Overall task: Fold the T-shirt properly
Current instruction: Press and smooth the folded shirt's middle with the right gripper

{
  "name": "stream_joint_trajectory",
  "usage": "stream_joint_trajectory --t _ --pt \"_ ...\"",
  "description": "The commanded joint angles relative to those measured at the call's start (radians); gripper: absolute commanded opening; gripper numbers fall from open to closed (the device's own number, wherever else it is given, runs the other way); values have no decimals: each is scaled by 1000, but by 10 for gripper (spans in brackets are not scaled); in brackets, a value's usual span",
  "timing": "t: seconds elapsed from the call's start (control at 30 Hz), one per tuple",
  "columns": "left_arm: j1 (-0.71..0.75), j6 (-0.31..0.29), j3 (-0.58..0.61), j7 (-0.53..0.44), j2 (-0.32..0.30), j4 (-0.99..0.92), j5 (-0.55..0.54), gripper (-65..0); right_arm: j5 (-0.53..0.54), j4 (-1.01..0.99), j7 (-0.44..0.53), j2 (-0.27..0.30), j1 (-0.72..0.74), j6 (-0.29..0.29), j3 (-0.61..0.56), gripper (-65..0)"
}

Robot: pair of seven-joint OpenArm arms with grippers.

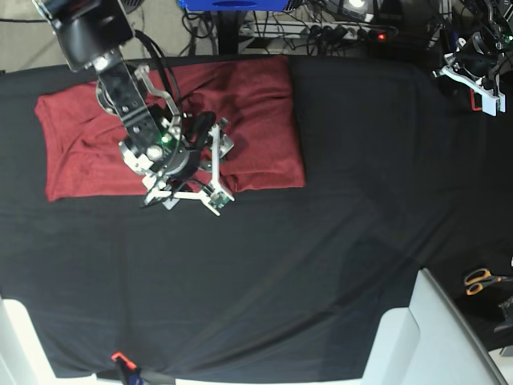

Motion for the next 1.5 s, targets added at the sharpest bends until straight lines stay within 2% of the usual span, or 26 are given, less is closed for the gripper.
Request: stream_joint_trajectory --t 0.0,0.27,0.37,0.47,0.67,0.97,1.0,1.07,1.17,1.23,1.27,1.37,1.47 --pt "4 -4 -6 -14 -18 12 -8 -650 2 -1 15 -3 25 -2 3 -230" --pt "1 -4 -6 -16 -20 -31 -8 -650 2 -35 7 -7 41 -2 8 -507" --pt "1 -4 -6 -16 -20 -45 -8 -650 2 -35 7 -7 35 -2 61 -569" --pt "1 -4 -6 -16 -20 -45 -8 -650 2 -34 -11 -7 25 1 81 -573" --pt "1 -4 -8 -16 -20 -39 -8 -650 2 20 -34 36 9 0 83 -575" --pt "0 -4 -6 -16 -20 -41 -8 -650 2 20 -40 33 14 0 83 -564" --pt "0 -4 -6 -16 -20 -41 -8 -650 2 20 -40 33 14 0 83 -554" --pt "0 -4 -6 -16 -20 -42 -8 -650 2 25 -40 31 14 0 83 -491" --pt "0 -4 -6 -16 -20 -42 -8 -650 2 34 -40 33 14 -2 83 -329" --pt "0 -4 -6 -16 -20 -42 -8 -650 1 60 -40 36 9 -2 97 -252" --pt "0 -4 -6 -16 -20 -42 -8 -650 1 92 -40 36 -3 -3 126 -236" --pt "0 -4 -6 -16 -20 -42 -8 -650 2 230 -40 28 -74 -3 246 -255" --pt "0 -4 -6 -16 -20 -44 -8 -650 2 353 -42 34 -178 1 272 -290"
